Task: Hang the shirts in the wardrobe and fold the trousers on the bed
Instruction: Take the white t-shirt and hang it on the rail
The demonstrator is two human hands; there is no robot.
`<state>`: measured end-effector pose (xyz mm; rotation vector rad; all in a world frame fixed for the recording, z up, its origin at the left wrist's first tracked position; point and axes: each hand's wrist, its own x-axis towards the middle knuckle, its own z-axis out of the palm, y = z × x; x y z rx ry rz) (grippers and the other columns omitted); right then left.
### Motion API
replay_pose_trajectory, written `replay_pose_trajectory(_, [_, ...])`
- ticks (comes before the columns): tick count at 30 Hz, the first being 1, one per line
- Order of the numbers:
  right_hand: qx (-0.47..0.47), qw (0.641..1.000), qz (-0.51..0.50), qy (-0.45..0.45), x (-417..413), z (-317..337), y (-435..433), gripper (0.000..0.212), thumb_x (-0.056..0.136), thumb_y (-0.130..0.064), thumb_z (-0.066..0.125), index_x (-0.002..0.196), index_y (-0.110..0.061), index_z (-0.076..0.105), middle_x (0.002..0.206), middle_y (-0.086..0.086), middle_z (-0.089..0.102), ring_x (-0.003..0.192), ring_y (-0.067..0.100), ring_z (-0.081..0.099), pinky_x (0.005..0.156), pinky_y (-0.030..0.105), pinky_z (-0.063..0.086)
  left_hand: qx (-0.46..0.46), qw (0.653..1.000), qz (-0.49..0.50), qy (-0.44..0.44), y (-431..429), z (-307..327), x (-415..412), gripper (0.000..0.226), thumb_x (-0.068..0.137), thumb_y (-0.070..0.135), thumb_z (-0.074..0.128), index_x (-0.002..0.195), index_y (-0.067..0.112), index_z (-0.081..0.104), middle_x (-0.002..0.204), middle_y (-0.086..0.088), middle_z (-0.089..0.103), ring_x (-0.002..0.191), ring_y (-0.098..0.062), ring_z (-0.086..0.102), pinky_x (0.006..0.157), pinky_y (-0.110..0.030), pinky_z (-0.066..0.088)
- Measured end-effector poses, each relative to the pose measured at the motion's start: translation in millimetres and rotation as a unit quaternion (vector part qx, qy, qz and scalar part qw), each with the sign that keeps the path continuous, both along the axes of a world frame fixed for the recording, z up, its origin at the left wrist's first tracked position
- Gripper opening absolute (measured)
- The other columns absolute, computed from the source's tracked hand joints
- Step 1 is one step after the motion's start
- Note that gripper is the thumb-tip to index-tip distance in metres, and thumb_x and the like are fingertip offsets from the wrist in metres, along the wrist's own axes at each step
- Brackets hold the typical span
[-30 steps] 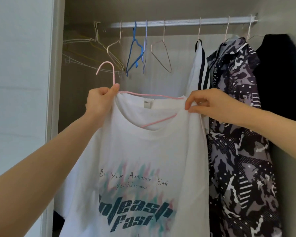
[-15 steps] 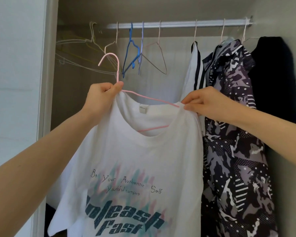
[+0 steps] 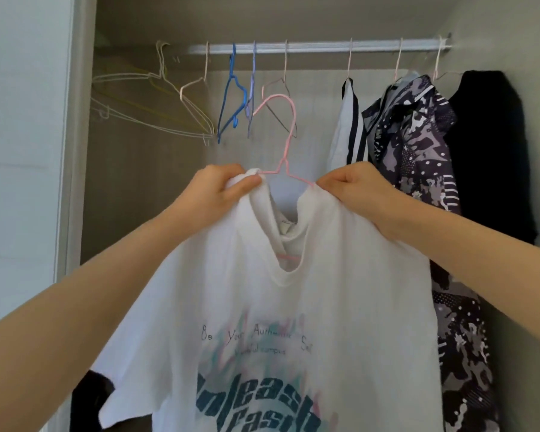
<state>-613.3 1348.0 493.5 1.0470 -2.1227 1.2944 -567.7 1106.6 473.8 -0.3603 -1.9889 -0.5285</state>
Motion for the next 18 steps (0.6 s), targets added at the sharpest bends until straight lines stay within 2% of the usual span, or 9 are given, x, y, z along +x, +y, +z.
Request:
replay_pose_trajectory(3, [-0.025,1.0,-0.01,-0.015,-5.0,6.1,16.1,0.023,0.094,-0.011,0.057,0.08,-0.018,0.073,0.081,-0.004,0.072,0.077,0.01,0.065,0.076,0.027,0.054,-0.009,0.999,0.033,-0.015,-27.9,-3.1,4.5,0.047,0.089,0.049,0.053,0.057,0.023,0.03,0.049,0.007,0.035,0.05,-0.011,0.03,0.049,-0.023,0.024])
replay_pose_trajectory(5, [-0.042,0.998,-0.002,-0.038,-11.2,9.9,25.8,0.021,0.091,-0.017,0.06,0.082,-0.002,0.073,0.077,0.002,0.07,0.072,0.014,0.064,0.072,0.025,0.052,-0.017,0.996,0.089,-0.005,-38.2,-5.9,6.2,0.045,0.091,0.05,0.048,0.059,0.022,0.032,0.052,0.005,0.038,0.053,-0.015,0.036,0.053,-0.032,0.029])
replay_pose_trajectory(7, [-0.032,0.999,0.01,-0.04,-13.1,12.7,33.8,0.055,0.082,-0.039,0.066,0.094,0.014,0.061,0.078,0.009,0.058,0.07,0.022,0.053,0.071,0.032,0.042,-0.015,0.989,0.149,0.007,-41.9,-8.9,5.4,0.043,0.099,0.047,0.045,0.064,0.024,0.034,0.058,0.006,0.044,0.059,-0.021,0.045,0.056,-0.036,0.033])
replay_pose_trajectory(9, [0.02,1.0,0.01,-0.004,-10.3,16.0,37.6,0.066,0.08,-0.05,0.067,0.09,0.014,0.056,0.076,0.008,0.049,0.07,0.021,0.044,0.069,0.034,0.034,-0.008,0.98,0.197,0.016,-45.6,-8.9,4.6,0.036,0.102,0.046,0.037,0.075,0.022,0.041,0.065,0.005,0.051,0.066,-0.027,0.053,0.062,-0.04,0.045])
replay_pose_trajectory(11, [0.067,0.997,-0.016,0.034,-6.0,20.0,42.1,0.048,0.087,-0.046,0.065,0.086,0.002,0.065,0.071,0.014,0.051,0.065,0.022,0.048,0.066,0.033,0.038,0.004,0.977,0.211,0.018,-50.3,-7.2,5.8,0.033,0.103,0.046,0.03,0.088,0.02,0.045,0.072,0.001,0.057,0.069,-0.028,0.058,0.068,-0.045,0.052])
replay_pose_trajectory(13, [0.086,0.994,-0.043,0.046,-1.8,23.4,46.6,0.036,0.088,-0.044,0.063,0.083,-0.01,0.071,0.071,0.008,0.063,0.063,0.017,0.058,0.062,0.027,0.046,0.009,0.974,0.225,0.013,-55.5,-5.3,8.4,0.032,0.103,0.045,0.027,0.095,0.02,0.046,0.077,-0.001,0.061,0.071,-0.027,0.06,0.071,-0.047,0.053])
replay_pose_trajectory(14, [0.107,0.992,-0.051,0.043,0.3,21.8,47.9,0.04,0.089,-0.044,0.062,0.084,-0.005,0.07,0.068,0.009,0.061,0.06,0.014,0.055,0.059,0.022,0.044,0.003,0.971,0.24,0.011,-58.1,-5.3,9.5,0.032,0.103,0.045,0.026,0.097,0.02,0.046,0.078,-0.002,0.062,0.072,-0.029,0.06,0.073,-0.048,0.053])
replay_pose_trajectory(16, [0.144,0.987,-0.06,0.043,3.8,17.8,47.7,0.049,0.092,-0.04,0.058,0.083,0.008,0.061,0.07,0.022,0.055,0.061,0.017,0.048,0.06,0.026,0.04,-0.01,0.964,0.267,0.009,-60.0,-5.2,11.0,0.032,0.103,0.046,0.025,0.097,0.022,0.045,0.081,-0.002,0.062,0.074,-0.031,0.061,0.075,-0.048,0.053])
replay_pose_trajectory(18, [0.16,0.985,-0.057,0.038,5.3,12.0,45.6,0.048,0.095,-0.036,0.054,0.08,0.009,0.059,0.069,0.019,0.055,0.062,0.021,0.05,0.064,0.031,0.043,-0.016,0.961,0.275,0.004,-58.7,-3.7,9.9,0.031,0.104,0.046,0.025,0.098,0.022,0.044,0.083,-0.002,0.063,0.075,-0.029,0.062,0.076,-0.046,0.053])
